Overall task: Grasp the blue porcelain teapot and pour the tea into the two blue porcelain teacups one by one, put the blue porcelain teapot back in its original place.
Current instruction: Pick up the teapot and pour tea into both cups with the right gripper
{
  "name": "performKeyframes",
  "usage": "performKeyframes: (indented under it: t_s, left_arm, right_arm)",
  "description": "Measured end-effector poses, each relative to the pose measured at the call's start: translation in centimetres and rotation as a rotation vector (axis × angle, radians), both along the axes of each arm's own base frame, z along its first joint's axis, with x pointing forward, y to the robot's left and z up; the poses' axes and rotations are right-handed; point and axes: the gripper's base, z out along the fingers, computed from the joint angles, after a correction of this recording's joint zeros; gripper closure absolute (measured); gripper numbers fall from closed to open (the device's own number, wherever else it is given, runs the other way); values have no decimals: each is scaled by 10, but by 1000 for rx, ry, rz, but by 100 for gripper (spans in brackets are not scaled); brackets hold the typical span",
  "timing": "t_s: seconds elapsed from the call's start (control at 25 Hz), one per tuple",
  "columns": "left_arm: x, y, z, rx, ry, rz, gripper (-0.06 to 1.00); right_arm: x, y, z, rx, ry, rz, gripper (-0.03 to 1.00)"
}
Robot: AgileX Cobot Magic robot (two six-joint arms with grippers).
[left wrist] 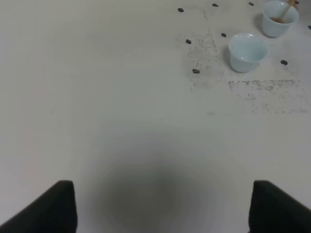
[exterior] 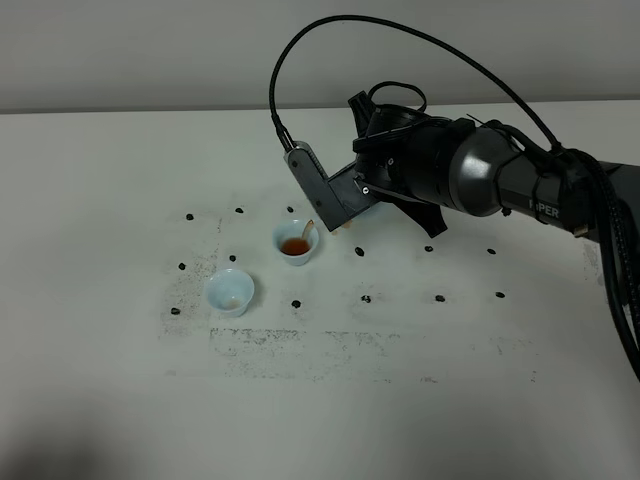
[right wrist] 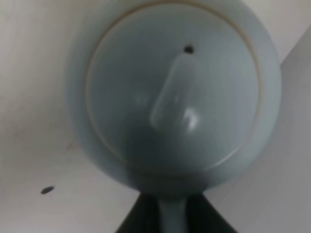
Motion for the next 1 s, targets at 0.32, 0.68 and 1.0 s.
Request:
performKeyframes:
  t_s: [0.32, 0.68, 1.0]
  left_arm:
    - [0, 0, 0, 0, 0, 0, 22]
    - [0, 0, 0, 0, 0, 0, 22]
    - [0, 0, 0, 0, 0, 0, 22]
  right_arm:
    - [1, 0, 1, -12, -8, 7, 89]
    - [1, 0, 1, -21, -17, 17, 89]
    - [2, 0, 2, -34, -26, 26, 89]
